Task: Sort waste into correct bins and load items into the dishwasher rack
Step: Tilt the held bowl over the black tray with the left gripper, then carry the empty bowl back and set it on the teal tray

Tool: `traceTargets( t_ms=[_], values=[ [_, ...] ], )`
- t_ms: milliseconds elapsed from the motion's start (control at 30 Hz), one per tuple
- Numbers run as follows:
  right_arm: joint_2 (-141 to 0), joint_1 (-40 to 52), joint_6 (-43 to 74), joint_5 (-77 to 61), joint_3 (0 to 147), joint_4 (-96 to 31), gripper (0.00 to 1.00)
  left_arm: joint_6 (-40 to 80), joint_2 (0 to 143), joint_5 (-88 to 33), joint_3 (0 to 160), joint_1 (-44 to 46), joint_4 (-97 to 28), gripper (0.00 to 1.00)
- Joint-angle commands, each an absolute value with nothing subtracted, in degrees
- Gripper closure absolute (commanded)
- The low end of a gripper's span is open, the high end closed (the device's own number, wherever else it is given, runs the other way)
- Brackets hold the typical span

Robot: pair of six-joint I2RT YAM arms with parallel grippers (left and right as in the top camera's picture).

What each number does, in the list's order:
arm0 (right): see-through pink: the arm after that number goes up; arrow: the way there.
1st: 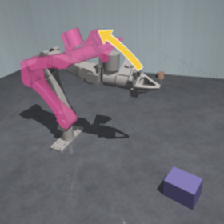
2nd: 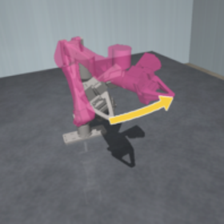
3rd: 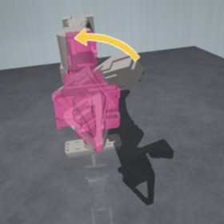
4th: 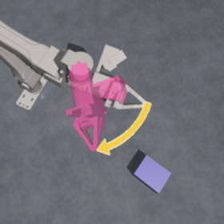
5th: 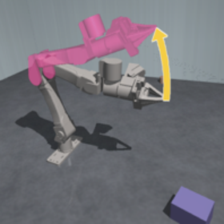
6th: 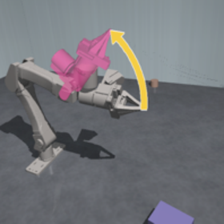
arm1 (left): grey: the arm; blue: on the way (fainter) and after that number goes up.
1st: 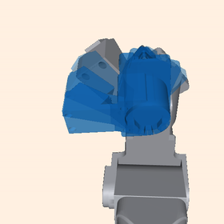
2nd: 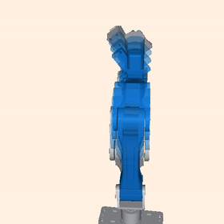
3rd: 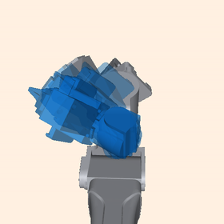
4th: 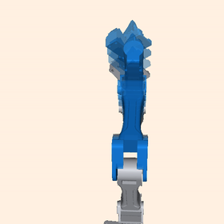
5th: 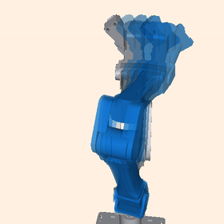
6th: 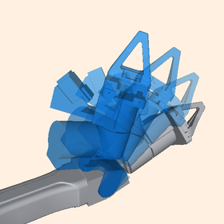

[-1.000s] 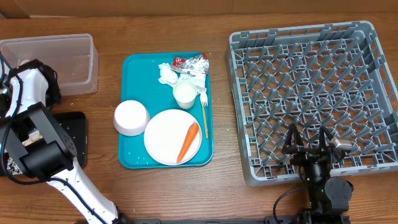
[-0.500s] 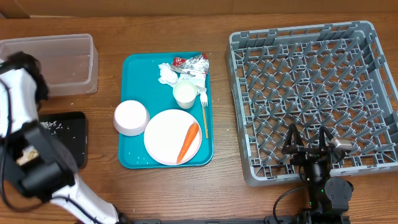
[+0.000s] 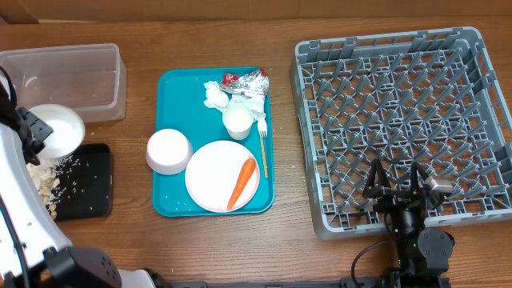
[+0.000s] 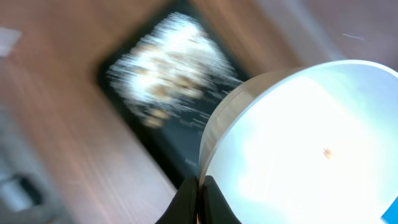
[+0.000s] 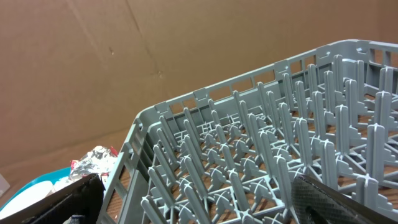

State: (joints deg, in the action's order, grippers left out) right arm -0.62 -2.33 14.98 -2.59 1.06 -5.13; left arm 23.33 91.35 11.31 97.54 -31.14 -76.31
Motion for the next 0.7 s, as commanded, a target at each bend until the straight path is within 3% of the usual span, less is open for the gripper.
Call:
traceTargets(
  t_ms=[0, 267, 533, 667],
  values=[
    [-0.16, -2.66, 15.05, -2.61, 0.47, -4.64, 0.00, 21.85, 87.50, -5.21, 97.67, -30.41, -76.66, 0.96],
    [-0.16, -2.66, 15.05, -2.61, 0.47, -4.64, 0.00, 21.80, 86.26, -22.39, 97.65, -25.93, -72.18, 0.96],
    [-0.16, -2.66, 15.05, -2.61, 0.47, -4.64, 0.00, 21.89, 91.46, -21.32, 97.65, -12.80, -59.57, 0.96],
    [-0.16, -2.66, 15.05, -2.61, 0.47, -4.64, 0.00, 26.13, 96.49, -14.39, 97.65, -6.98, -54.13, 0.96]
  ],
)
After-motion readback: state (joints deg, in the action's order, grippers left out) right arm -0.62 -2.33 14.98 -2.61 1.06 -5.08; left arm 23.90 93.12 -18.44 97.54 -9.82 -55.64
